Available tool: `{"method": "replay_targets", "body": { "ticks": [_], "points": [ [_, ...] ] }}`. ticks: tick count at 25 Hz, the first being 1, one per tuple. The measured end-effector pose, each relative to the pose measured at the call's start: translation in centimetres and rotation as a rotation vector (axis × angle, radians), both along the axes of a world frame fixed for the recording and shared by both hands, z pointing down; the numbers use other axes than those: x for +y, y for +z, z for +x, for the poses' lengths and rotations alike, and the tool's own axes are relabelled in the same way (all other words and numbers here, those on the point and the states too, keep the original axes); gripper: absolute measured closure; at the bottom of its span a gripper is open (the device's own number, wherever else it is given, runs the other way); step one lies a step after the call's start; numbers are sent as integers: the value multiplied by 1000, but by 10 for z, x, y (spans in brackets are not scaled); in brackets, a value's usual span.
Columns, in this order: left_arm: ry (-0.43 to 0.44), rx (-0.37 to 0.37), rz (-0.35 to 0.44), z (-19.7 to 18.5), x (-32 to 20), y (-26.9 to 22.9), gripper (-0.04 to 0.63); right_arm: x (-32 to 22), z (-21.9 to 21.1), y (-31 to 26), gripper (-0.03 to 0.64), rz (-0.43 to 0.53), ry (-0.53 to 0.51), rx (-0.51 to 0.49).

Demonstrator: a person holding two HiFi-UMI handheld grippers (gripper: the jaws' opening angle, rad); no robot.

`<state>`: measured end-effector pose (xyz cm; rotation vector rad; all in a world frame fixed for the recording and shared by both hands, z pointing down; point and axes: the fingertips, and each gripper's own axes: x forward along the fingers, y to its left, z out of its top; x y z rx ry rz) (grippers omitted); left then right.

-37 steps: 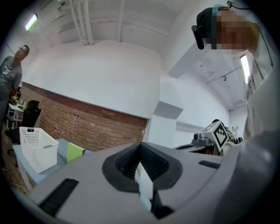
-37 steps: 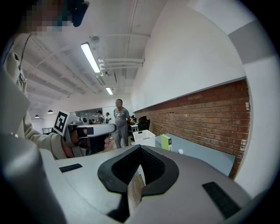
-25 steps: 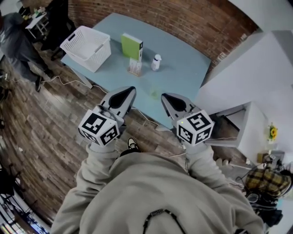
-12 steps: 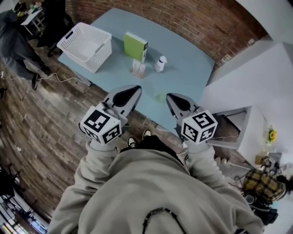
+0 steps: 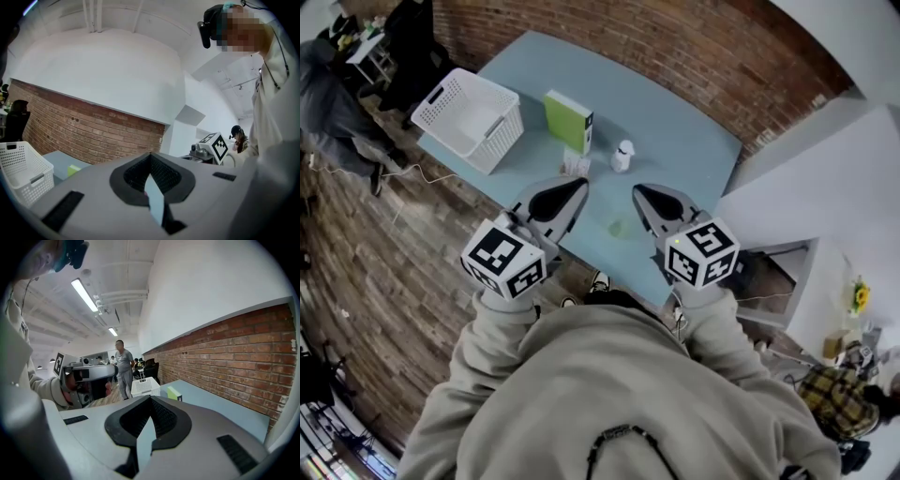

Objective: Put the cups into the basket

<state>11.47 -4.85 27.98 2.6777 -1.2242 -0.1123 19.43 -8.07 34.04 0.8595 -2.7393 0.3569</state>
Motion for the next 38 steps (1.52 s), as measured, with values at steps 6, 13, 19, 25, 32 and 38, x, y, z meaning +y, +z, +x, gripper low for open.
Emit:
{"method": "replay_targets", "body": {
  "ticks": [6,13,19,25,32,38],
  "points": [
    [-9,11,-43,17,-37,10,598,-35,11,11,606,-30,-11,-11],
    [-24,-1,-60,24,-63,19,598,-70,23,24,606,-56,6,-16],
    [16,10,-84,21,-86,21,598,-87,26,22,606,-50,54,-8],
    [99,11,-60,29,-109,15,598,-95,22,10,606,-34,107,-5],
    [102,-11,-46,29,-128,13,600,-105,27,-6,606,-6,161,-9],
    [146,0,-40,37,-132,12,600,-108,34,-3,606,-9,190,-10]
  ]
}}
